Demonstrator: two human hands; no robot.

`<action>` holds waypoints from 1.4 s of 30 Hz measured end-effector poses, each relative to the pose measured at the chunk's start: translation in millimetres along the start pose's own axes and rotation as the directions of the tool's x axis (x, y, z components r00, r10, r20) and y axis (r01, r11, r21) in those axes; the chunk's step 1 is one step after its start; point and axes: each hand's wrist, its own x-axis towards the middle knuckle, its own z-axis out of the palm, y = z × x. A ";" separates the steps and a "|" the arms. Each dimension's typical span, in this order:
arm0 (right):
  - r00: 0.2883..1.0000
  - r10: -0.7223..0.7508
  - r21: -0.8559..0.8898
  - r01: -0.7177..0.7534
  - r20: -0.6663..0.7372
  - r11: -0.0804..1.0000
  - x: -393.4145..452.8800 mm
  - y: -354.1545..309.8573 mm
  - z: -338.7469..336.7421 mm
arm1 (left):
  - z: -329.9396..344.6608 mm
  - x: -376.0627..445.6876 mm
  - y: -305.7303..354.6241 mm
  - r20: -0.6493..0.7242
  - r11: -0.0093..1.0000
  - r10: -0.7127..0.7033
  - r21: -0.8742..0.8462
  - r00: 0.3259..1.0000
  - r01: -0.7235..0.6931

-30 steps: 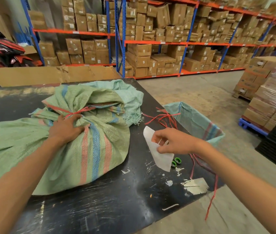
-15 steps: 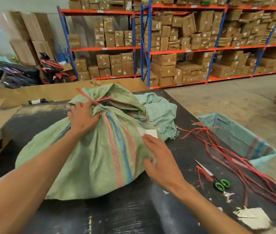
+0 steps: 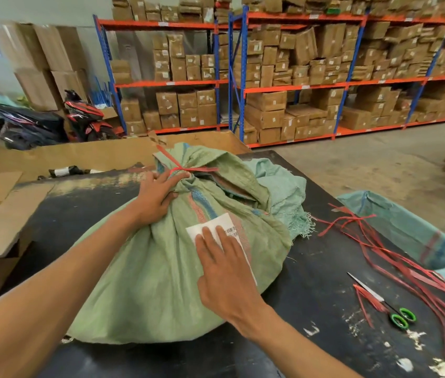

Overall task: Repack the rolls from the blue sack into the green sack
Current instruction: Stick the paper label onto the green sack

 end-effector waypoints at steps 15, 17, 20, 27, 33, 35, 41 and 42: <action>0.997 -0.079 0.050 0.078 0.018 0.996 -10.7 15.3 23.7 | -10.5 -4.1 11.7 0.029 0.964 -0.018 -0.264 0.999 0.025; 0.997 -0.075 0.027 0.074 0.032 0.997 -13.6 13.1 20.1 | -18.0 -5.0 18.6 0.000 0.978 -0.017 -0.208 1.000 0.016; 0.997 -0.057 0.031 0.056 0.047 0.998 -19.6 8.2 12.8 | -27.9 -3.2 25.7 -0.090 0.989 0.058 -0.133 0.994 -0.070; 0.993 -0.061 0.016 0.060 0.103 0.998 -27.5 2.4 8.1 | -34.1 -10.8 44.2 -0.084 0.993 -0.007 -0.120 0.996 -0.003; 0.991 -0.013 0.154 -0.008 0.135 0.988 -32.5 1.2 1.8 | -17.7 -42.6 60.5 -0.192 0.935 -0.226 -0.317 0.955 0.157; 0.990 0.009 0.275 -0.048 0.142 0.960 -36.0 1.1 -1.6 | -9.9 -54.1 57.4 -0.084 0.851 -0.320 -0.463 0.944 0.248; 0.964 0.023 0.490 -0.156 0.267 0.858 -39.5 17.6 -25.0 | 3.2 -92.3 27.3 0.216 0.902 -0.224 -0.322 0.950 0.286; 0.952 -0.016 0.490 -0.143 0.306 0.860 -40.8 22.0 -28.6 | 4.8 -95.8 24.3 0.169 0.905 -0.219 -0.333 0.961 0.265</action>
